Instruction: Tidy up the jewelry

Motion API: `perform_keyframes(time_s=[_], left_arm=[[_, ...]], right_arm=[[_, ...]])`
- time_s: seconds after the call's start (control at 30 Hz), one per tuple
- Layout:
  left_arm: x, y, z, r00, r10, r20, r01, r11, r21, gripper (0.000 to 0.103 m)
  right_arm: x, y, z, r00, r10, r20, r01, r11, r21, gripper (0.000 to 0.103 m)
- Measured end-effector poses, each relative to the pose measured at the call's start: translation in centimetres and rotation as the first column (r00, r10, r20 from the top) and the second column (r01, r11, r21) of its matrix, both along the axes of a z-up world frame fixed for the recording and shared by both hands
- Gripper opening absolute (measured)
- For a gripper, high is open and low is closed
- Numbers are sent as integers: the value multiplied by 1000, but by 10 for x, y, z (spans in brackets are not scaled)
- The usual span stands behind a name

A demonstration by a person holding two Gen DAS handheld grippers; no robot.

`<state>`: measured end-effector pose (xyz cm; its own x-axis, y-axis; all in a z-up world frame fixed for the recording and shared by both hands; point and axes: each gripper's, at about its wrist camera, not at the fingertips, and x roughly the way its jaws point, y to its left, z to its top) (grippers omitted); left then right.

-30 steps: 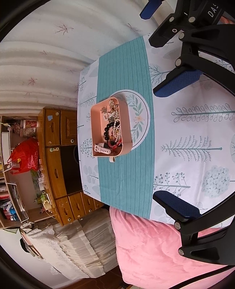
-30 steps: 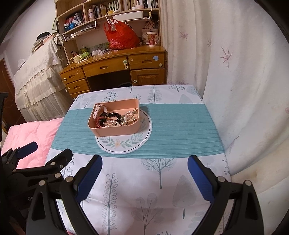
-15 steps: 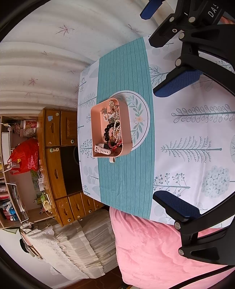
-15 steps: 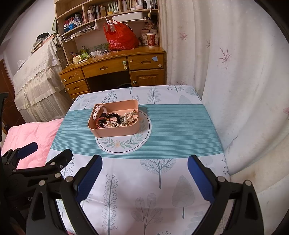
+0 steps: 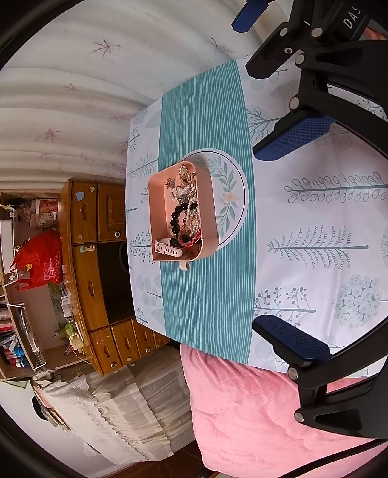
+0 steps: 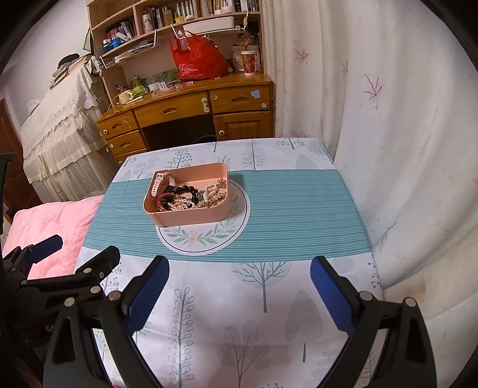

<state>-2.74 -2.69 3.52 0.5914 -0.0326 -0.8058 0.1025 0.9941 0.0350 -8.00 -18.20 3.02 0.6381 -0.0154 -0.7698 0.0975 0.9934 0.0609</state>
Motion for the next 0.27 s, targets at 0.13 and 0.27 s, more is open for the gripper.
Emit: perform_keyframes(time_s=[0.13,0.27], left_arm=[[0,0,0,1000,1,0,-1,1000,1,102],[1,0,-1,1000,3,4,-3,1000,16,102]], right_arm=[[1,-1,0,1000,-1,1,1,1000,-2,96],[2,-1,-2,1000,-5,-3,5,1000,3,96]])
